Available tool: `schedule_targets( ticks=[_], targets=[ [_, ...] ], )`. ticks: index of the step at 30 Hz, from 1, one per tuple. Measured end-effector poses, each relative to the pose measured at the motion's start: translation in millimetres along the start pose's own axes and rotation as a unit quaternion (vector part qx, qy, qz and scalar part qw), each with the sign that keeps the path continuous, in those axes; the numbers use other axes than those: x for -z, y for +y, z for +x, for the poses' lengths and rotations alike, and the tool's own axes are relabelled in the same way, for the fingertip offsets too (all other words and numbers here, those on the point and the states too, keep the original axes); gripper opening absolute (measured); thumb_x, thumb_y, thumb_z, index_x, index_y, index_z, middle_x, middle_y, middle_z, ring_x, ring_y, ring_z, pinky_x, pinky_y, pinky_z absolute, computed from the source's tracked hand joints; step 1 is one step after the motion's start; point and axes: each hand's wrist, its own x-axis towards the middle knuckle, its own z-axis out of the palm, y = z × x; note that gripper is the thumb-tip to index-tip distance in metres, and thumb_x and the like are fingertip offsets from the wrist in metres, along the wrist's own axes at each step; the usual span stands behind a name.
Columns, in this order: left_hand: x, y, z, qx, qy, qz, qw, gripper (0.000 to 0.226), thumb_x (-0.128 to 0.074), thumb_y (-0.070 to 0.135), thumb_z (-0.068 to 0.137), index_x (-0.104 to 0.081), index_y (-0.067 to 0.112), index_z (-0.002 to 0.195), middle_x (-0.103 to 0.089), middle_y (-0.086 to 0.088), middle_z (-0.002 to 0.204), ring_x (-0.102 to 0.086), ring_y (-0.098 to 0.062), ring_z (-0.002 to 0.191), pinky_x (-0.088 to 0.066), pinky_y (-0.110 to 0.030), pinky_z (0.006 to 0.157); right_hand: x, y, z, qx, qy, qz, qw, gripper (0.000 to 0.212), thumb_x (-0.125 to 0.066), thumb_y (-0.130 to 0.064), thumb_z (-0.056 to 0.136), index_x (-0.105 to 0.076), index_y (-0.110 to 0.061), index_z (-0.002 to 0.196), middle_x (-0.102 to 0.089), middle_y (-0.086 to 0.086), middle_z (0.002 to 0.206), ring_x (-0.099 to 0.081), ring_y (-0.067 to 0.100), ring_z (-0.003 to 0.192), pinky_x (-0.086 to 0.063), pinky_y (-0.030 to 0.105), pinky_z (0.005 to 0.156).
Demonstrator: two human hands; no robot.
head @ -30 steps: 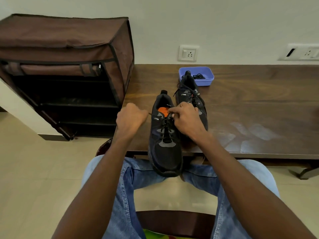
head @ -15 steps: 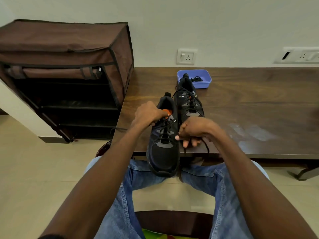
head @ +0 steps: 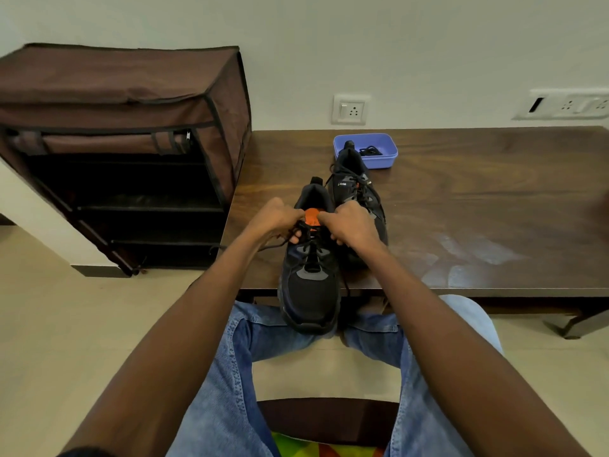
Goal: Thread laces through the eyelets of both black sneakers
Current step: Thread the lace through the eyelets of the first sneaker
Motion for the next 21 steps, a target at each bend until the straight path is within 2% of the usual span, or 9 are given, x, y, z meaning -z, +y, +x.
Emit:
schedule_targets(
  ticks=[3, 7, 9, 11, 12, 14, 17, 19, 21],
  targets=[
    [0, -11, 4, -0.002, 0.014, -0.069, 0.997, 0.023, -0.051, 0.012, 0.101, -0.065, -0.006, 0.097, -0.065, -0.012, 0.063, -0.059, -0.015, 0.044, -0.044, -0.021, 0.040, 7, 6, 5, -0.047, -0.031, 0.068, 0.996, 0.023, -0.060, -0.022, 0.086, -0.070, -0.006, 0.073, -0.067, 0.003, 0.056, -0.049, 0.010, 0.034, -0.035, 0.024, 0.037],
    [-4, -16, 7, -0.022, 0.047, -0.067, 0.996, 0.022, -0.060, 0.015, 0.096, -0.064, 0.007, 0.077, -0.065, -0.007, 0.059, -0.056, -0.014, 0.045, -0.048, -0.025, 0.047, 13, 17, 6, -0.088, -0.060, 0.180, 0.978, 0.018, -0.060, -0.015, 0.087, -0.065, -0.012, 0.070, -0.056, -0.001, 0.054, -0.038, 0.008, 0.038, -0.023, 0.019, 0.033],
    [-7, -18, 6, -0.069, 0.108, -0.016, 0.992, 0.014, -0.069, 0.021, 0.090, -0.062, 0.014, 0.079, -0.066, -0.002, 0.072, -0.060, -0.013, 0.061, -0.049, -0.030, 0.060, 15, 20, 5, -0.086, -0.066, 0.204, 0.973, 0.017, -0.062, -0.015, 0.087, -0.065, -0.012, 0.070, -0.053, -0.002, 0.053, -0.036, 0.007, 0.038, -0.020, 0.018, 0.032],
    [-9, -14, 1, -0.149, 0.139, 0.025, 0.979, 0.009, -0.071, 0.021, 0.089, -0.066, 0.017, 0.095, -0.064, 0.003, 0.089, -0.061, -0.010, 0.080, -0.048, -0.027, 0.068, 15, 20, 5, -0.074, -0.069, 0.208, 0.973, 0.013, -0.062, -0.016, 0.088, -0.067, -0.010, 0.077, -0.053, -0.002, 0.055, -0.035, 0.007, 0.038, -0.019, 0.018, 0.032],
    [-11, -11, 1, -0.195, 0.121, 0.053, 0.972, 0.008, -0.070, 0.020, 0.090, -0.070, 0.018, 0.098, -0.063, 0.004, 0.094, -0.060, -0.010, 0.085, -0.048, -0.026, 0.072, 14, 19, 4, -0.067, -0.068, 0.208, 0.973, 0.011, -0.063, -0.016, 0.088, -0.068, -0.010, 0.081, -0.053, -0.001, 0.056, -0.035, 0.008, 0.039, -0.019, 0.018, 0.031],
    [-13, -6, 1, -0.250, 0.058, 0.132, 0.957, 0.011, -0.070, 0.018, 0.091, -0.075, 0.015, 0.081, -0.063, 0.002, 0.085, -0.060, -0.014, 0.083, -0.050, -0.034, 0.075, 13, 17, 5, -0.054, -0.063, 0.205, 0.975, 0.011, -0.063, -0.016, 0.089, -0.068, -0.009, 0.082, -0.055, 0.000, 0.058, -0.036, 0.009, 0.040, -0.021, 0.017, 0.031],
    [-14, -8, 6, -0.237, 0.008, 0.153, 0.959, 0.031, -0.070, 0.010, 0.089, -0.062, -0.001, 0.061, -0.062, -0.013, 0.073, -0.061, -0.028, 0.084, -0.051, -0.044, 0.084, 11, 15, 4, -0.044, -0.055, 0.197, 0.978, 0.013, -0.062, -0.016, 0.090, -0.068, -0.009, 0.081, -0.057, 0.001, 0.058, -0.038, 0.010, 0.041, -0.025, 0.016, 0.031],
    [-13, -10, 3, -0.240, -0.014, 0.097, 0.966, 0.026, -0.070, 0.009, 0.090, -0.062, 0.003, 0.065, -0.063, -0.014, 0.081, -0.060, -0.025, 0.085, -0.049, -0.031, 0.086, 8, 14, 6, -0.045, -0.048, 0.193, 0.979, 0.016, -0.063, -0.017, 0.090, -0.067, -0.010, 0.076, -0.058, 0.001, 0.056, -0.039, 0.009, 0.040, -0.029, 0.017, 0.035],
    [-16, -15, 0, -0.235, 0.036, -0.029, 0.971, 0.013, -0.069, 0.008, 0.091, -0.067, 0.004, 0.078, -0.065, -0.006, 0.100, -0.061, -0.011, 0.088, -0.047, -0.016, 0.079, 4, 13, 10, -0.047, -0.028, 0.182, 0.982, 0.020, -0.064, -0.018, 0.088, -0.064, -0.012, 0.069, -0.060, 0.001, 0.055, -0.040, 0.009, 0.038, -0.035, 0.022, 0.043]
  ],
)
